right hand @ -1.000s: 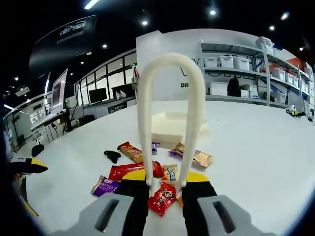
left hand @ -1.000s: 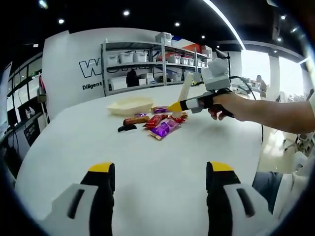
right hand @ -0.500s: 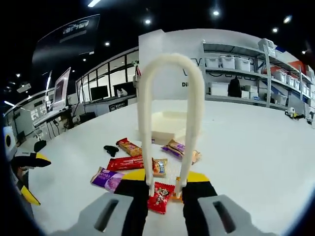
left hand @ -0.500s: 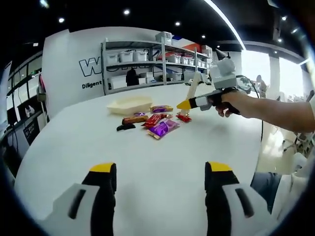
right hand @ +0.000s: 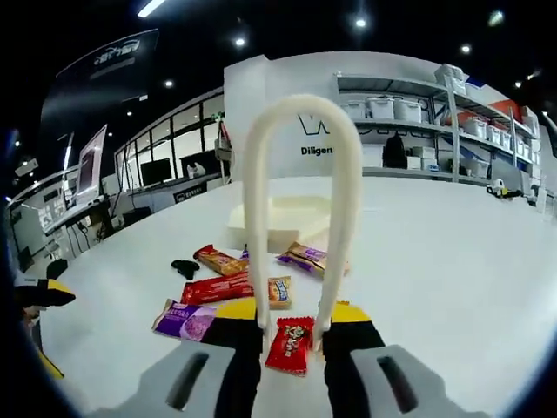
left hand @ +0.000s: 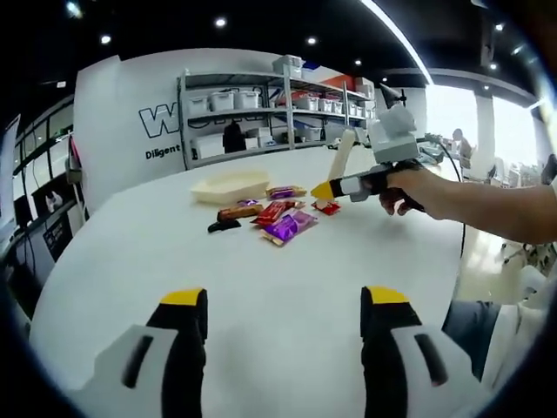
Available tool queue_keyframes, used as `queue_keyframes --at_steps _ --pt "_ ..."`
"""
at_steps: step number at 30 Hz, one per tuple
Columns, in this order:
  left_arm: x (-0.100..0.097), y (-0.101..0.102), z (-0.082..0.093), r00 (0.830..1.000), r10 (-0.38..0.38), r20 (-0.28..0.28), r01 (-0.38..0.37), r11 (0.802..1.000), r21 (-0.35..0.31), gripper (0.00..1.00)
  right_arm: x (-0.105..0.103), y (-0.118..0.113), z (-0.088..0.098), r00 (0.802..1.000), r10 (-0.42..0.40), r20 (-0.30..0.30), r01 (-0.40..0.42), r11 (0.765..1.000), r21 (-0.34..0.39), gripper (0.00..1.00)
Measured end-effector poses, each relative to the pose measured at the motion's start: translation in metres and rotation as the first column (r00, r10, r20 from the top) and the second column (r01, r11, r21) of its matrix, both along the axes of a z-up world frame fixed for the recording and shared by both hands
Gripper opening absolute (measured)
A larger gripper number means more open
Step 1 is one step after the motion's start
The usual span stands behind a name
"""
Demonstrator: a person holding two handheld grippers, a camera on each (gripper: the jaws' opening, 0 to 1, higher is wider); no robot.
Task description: Place the target food into the container with the food tongs after gripping and lifting it, then release it inside without dropping or visibly crushing the food.
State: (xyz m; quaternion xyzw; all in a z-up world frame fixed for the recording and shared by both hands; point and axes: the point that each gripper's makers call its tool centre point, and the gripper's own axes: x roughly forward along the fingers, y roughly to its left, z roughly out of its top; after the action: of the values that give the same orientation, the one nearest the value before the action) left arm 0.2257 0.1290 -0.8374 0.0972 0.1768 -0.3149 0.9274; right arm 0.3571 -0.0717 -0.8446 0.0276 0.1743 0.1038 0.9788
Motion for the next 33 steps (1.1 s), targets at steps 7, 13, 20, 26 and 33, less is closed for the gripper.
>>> queue_keyframes --at_steps 7,13,20,26,33 --pt "0.0 0.004 0.0 1.0 0.005 0.004 -0.005 1.0 0.006 0.7 0.002 0.0 -0.002 1.0 -0.014 0.002 0.014 1.0 0.005 0.22" --pt "0.0 0.004 -0.002 1.0 0.007 -0.004 -0.007 1.0 0.009 0.7 0.002 0.001 -0.006 1.0 -0.003 -0.007 0.003 1.0 -0.012 0.22" --pt "0.0 0.004 0.001 1.0 0.007 0.004 -0.007 1.0 0.016 0.68 0.003 0.001 -0.009 1.0 0.004 -0.025 -0.004 1.0 0.0 0.19" --pt "0.0 0.005 -0.002 1.0 0.01 -0.005 -0.009 1.0 0.025 0.68 0.001 -0.003 -0.008 0.999 -0.003 -0.035 0.004 1.0 0.03 0.12" --pt "-0.001 0.004 -0.005 1.0 0.008 -0.01 -0.008 1.0 0.029 0.67 -0.003 -0.006 -0.004 0.999 0.009 -0.032 -0.007 0.998 0.06 0.12"
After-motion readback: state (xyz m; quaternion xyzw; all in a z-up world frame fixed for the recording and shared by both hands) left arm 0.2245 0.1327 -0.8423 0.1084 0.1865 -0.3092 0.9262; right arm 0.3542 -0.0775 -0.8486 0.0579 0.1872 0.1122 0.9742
